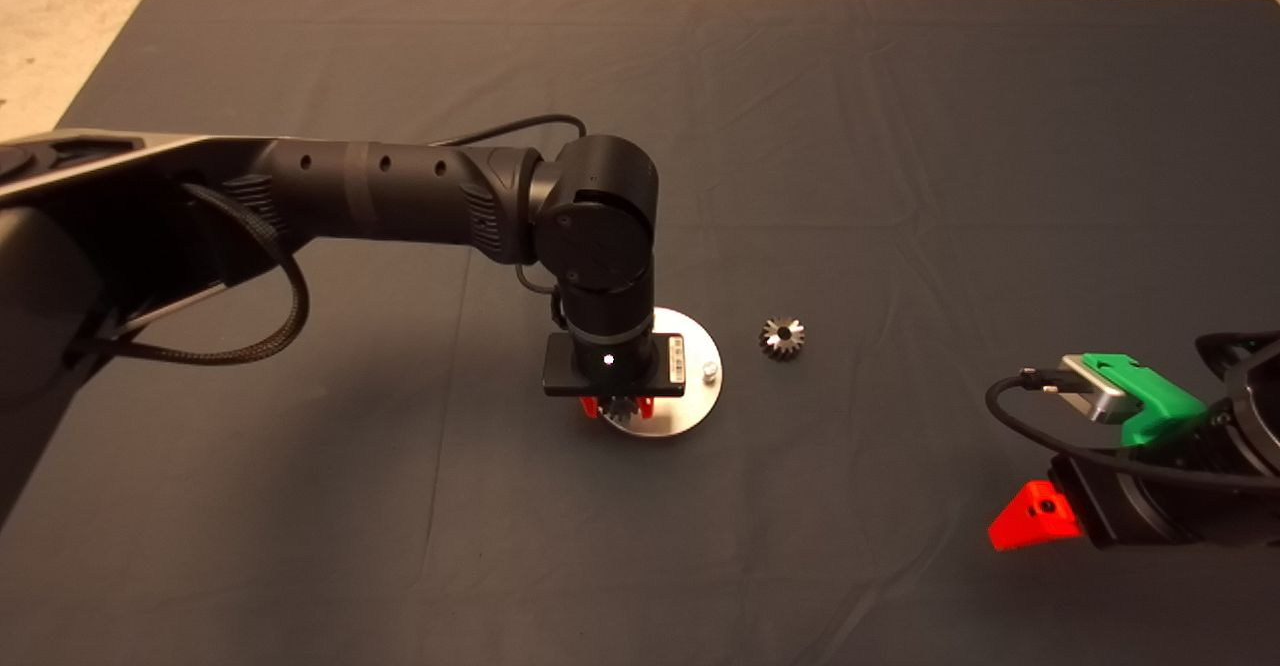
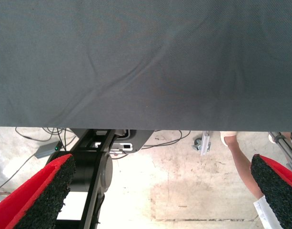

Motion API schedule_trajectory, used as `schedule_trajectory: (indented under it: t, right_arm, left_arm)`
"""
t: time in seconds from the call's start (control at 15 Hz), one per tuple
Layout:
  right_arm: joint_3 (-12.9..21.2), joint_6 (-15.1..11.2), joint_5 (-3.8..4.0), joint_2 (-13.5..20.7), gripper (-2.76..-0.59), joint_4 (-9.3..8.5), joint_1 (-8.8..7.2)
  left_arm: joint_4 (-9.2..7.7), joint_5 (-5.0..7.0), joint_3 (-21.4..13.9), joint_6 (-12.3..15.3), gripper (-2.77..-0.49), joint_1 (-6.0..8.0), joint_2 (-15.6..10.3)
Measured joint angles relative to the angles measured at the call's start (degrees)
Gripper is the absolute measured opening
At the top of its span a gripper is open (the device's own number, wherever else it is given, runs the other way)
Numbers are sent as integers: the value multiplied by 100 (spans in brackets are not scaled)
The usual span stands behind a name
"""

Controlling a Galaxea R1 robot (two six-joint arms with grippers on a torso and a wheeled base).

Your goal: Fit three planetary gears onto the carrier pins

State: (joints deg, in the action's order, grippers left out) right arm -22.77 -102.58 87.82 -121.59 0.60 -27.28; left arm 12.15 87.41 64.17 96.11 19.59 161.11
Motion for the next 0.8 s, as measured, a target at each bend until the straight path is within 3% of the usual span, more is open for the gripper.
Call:
schedule_trajectory:
  t: [0.8]
  right_arm:
    - [-2,-1,0,0,-61,2,0]
  left_arm:
    - [-4,0,33,-17,-240,13,-116]
